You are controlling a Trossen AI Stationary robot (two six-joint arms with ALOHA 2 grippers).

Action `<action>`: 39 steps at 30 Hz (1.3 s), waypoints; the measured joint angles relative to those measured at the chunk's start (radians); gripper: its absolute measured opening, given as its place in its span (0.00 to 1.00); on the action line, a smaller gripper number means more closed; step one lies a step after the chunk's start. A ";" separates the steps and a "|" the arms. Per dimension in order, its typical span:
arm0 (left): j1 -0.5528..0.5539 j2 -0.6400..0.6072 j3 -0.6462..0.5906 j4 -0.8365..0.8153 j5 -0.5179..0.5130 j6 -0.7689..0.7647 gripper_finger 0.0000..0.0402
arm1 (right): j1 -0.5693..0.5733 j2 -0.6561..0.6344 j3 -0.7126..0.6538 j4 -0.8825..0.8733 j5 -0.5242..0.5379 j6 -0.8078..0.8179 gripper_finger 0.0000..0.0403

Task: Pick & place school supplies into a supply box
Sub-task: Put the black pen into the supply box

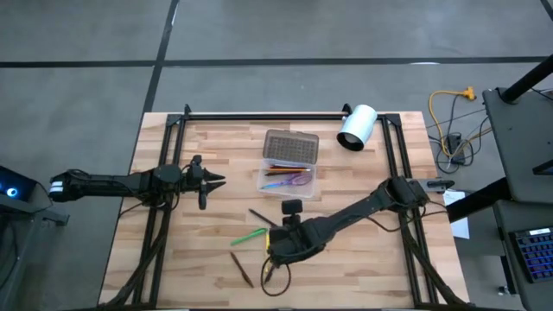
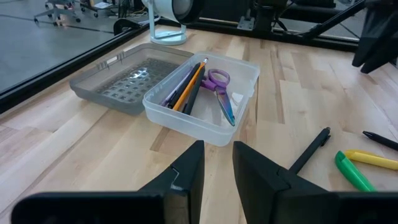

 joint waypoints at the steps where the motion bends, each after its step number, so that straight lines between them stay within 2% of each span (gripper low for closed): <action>1: 0.000 0.000 0.000 0.000 0.000 0.000 0.17 | 0.004 0.000 0.000 -0.005 0.000 -0.015 0.14; 10: 0.000 0.000 0.000 0.000 0.000 0.000 0.17 | 0.016 0.000 0.000 -0.003 -0.024 -0.213 0.14; 21: 0.000 0.000 0.000 0.000 0.000 0.000 0.17 | 0.014 0.000 -0.003 0.101 -0.289 -0.306 0.14; 39: 0.000 0.000 0.000 0.000 0.000 0.000 0.17 | 0.016 0.078 0.050 0.155 -0.321 -0.358 0.14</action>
